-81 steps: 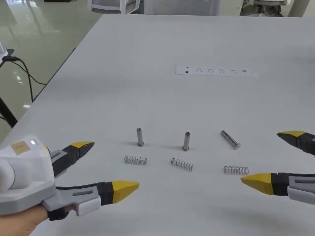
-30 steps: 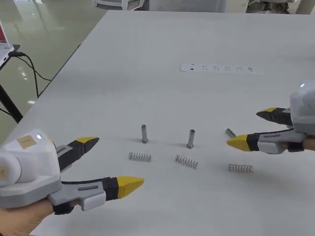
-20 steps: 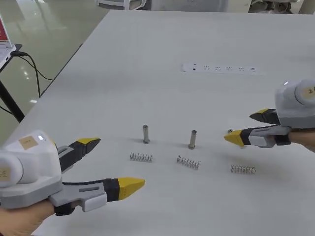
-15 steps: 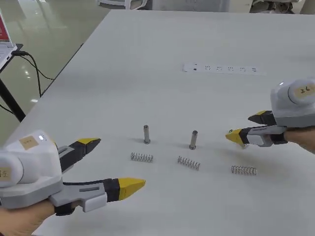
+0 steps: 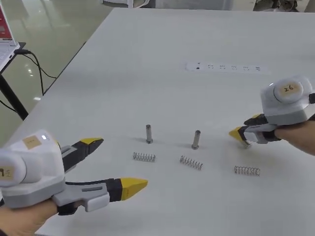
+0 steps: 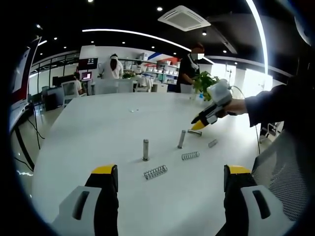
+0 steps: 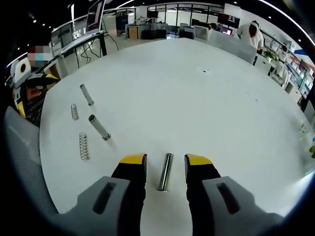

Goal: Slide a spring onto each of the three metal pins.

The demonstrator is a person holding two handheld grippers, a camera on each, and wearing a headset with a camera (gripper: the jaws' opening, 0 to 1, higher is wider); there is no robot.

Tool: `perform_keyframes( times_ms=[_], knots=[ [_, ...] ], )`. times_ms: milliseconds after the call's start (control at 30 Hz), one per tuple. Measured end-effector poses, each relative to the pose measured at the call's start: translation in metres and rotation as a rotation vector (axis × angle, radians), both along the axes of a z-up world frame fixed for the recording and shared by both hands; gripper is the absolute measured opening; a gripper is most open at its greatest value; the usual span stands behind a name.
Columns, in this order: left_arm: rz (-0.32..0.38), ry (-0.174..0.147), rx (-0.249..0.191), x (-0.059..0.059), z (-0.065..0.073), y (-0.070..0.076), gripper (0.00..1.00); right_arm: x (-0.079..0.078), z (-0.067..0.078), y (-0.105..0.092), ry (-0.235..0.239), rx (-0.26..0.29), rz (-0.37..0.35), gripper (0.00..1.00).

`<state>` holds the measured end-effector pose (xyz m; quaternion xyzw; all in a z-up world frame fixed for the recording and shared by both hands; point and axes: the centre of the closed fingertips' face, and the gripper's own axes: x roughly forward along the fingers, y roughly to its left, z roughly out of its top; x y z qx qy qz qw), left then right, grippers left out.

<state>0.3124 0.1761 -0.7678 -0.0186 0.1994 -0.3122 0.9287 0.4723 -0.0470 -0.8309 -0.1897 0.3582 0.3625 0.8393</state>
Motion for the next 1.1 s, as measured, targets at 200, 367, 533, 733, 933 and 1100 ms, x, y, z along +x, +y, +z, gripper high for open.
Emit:
perform_keyframes(
  times_ms=[200,367,533,733,933,1100],
  knots=[
    [0.002,0.003,-0.001,0.0,-0.001,0.0,0.88,0.002,-0.007,0.001,0.02,-0.021,-0.003,0.28],
    [0.007,0.005,0.0,0.001,-0.002,0.002,0.88,0.005,-0.012,-0.001,0.028,-0.036,-0.013,0.25],
    [0.009,0.007,0.0,0.002,-0.003,0.003,0.88,0.006,-0.015,-0.001,0.038,-0.048,-0.014,0.23],
    [0.009,0.009,0.0,0.002,-0.004,0.002,0.88,0.007,-0.018,0.0,0.048,-0.055,-0.013,0.22],
    [0.008,0.01,0.0,0.002,-0.004,0.003,0.87,0.008,-0.021,-0.001,0.065,-0.055,-0.023,0.2],
    [0.007,0.007,-0.001,0.003,-0.003,0.002,0.87,0.008,-0.023,0.0,0.085,-0.056,-0.025,0.19]
  ],
)
